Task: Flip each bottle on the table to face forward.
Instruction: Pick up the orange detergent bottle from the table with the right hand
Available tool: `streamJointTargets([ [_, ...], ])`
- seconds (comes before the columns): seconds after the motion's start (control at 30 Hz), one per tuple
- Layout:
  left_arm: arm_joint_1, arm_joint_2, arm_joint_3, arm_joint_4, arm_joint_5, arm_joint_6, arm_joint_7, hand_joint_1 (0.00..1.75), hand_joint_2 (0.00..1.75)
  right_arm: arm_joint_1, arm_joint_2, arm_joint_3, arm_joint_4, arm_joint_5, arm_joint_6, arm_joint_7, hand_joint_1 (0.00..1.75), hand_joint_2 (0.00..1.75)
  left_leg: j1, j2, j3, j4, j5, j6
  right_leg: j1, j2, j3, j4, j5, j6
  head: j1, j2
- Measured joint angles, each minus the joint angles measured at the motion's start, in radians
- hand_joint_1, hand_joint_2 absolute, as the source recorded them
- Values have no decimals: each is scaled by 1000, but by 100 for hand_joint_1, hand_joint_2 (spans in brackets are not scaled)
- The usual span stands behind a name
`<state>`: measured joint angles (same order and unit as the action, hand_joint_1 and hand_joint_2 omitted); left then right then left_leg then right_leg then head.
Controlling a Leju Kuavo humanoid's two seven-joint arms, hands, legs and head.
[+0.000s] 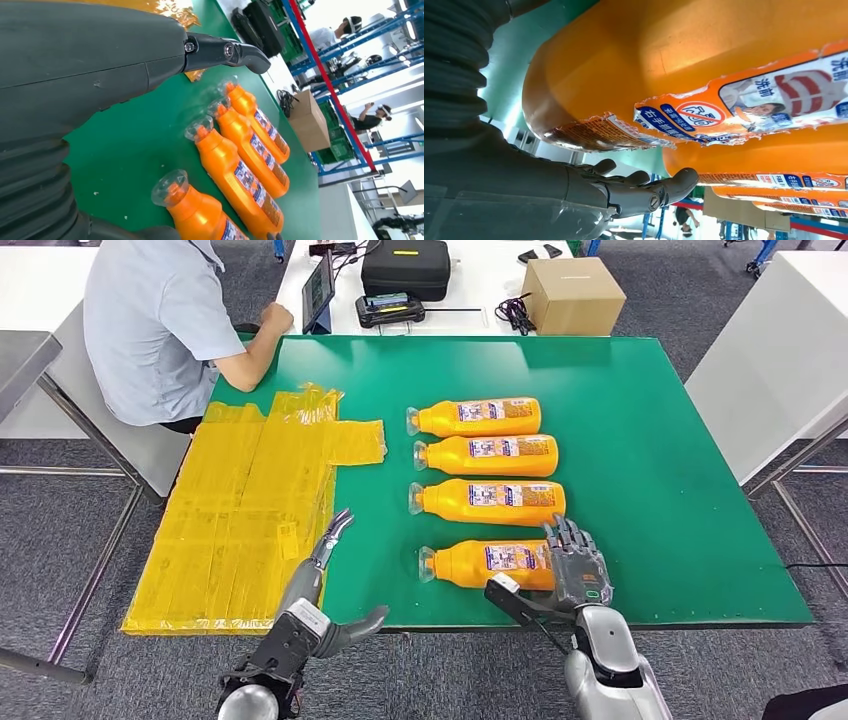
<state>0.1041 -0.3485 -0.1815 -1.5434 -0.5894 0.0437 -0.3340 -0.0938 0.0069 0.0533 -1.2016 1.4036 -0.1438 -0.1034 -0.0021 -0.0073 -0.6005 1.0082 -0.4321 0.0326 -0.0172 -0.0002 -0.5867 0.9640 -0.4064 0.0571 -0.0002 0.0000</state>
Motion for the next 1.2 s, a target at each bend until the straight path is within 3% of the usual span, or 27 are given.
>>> streamJointTargets([
  [0.07, -4, 0, -2, 3, 0, -1, -1, 0, 175, -8, -1, -3, 19, -12, 0, -10, 163, 175, 0, 0, 1, 0, 0, 0, 0, 0, 1, 0, 0, 0, 0, 0],
  [0.1, -5, 0, -2, 4, 0, 0, -2, 0, 175, -10, -2, -4, 28, -17, 0, -15, 174, 175, 0, 0, 2, 0, 0, 0, 0, 0, 1, 0, 0, 0, 0, 0],
  [0.17, -6, 0, -2, 4, 0, 1, -5, 0, 175, -13, -4, -3, 43, -27, 0, -24, 175, 175, 0, 0, 2, 0, 0, 0, 0, 0, 2, 0, 0, 0, 0, 0],
  [0.3, -8, 0, -2, 5, 1, 1, -11, 0, 175, -21, -16, -3, 65, -52, 1, -49, 157, 175, 0, -1, 3, 0, 0, 0, 0, 0, 3, 0, 0, 0, 0, 0],
  [0.4, -11, 0, -2, 8, 3, 0, -17, 0, 175, -26, -25, -4, 74, -101, 4, -83, 175, 175, 0, -1, 4, 0, 0, 0, 0, 0, 3, 0, 0, 0, 0, 0],
  [0.83, -30, 1, -2, 31, 35, 2, -48, 0, 175, -31, -76, -10, 123, -288, 34, -171, 175, 175, 0, -1, 12, 0, -5, 0, 0, 0, 0, -1, -4, -3, 0, 0],
  [1.03, -35, 1, 0, 39, 150, 0, -59, 0, 175, -24, -84, -21, 128, -394, 47, -236, 175, 175, 0, 0, 14, 0, -5, 0, 0, 0, 10, -1, -3, -3, 0, 0],
  [1.07, -35, 1, 1, 39, 186, 4, -55, 0, 131, -18, -83, -23, 123, -415, 48, -251, 175, 175, 0, 1, 14, 0, -5, 0, 0, 0, 12, -1, -3, -3, 0, 0],
  [1.17, -35, 1, 7, 40, 255, 17, -42, 0, 131, 7, -75, -26, 92, -451, 52, -271, 175, 175, 0, 1, 14, 0, -5, 0, 1, 0, 12, -1, -3, -3, 0, 0],
  [1.2, -35, 1, 9, 41, 266, 20, -37, 0, 175, 15, -71, -26, 77, -458, 54, -273, 175, 175, 0, 1, 13, 0, -6, 0, 1, 0, 12, -1, -3, -3, 0, 0],
])
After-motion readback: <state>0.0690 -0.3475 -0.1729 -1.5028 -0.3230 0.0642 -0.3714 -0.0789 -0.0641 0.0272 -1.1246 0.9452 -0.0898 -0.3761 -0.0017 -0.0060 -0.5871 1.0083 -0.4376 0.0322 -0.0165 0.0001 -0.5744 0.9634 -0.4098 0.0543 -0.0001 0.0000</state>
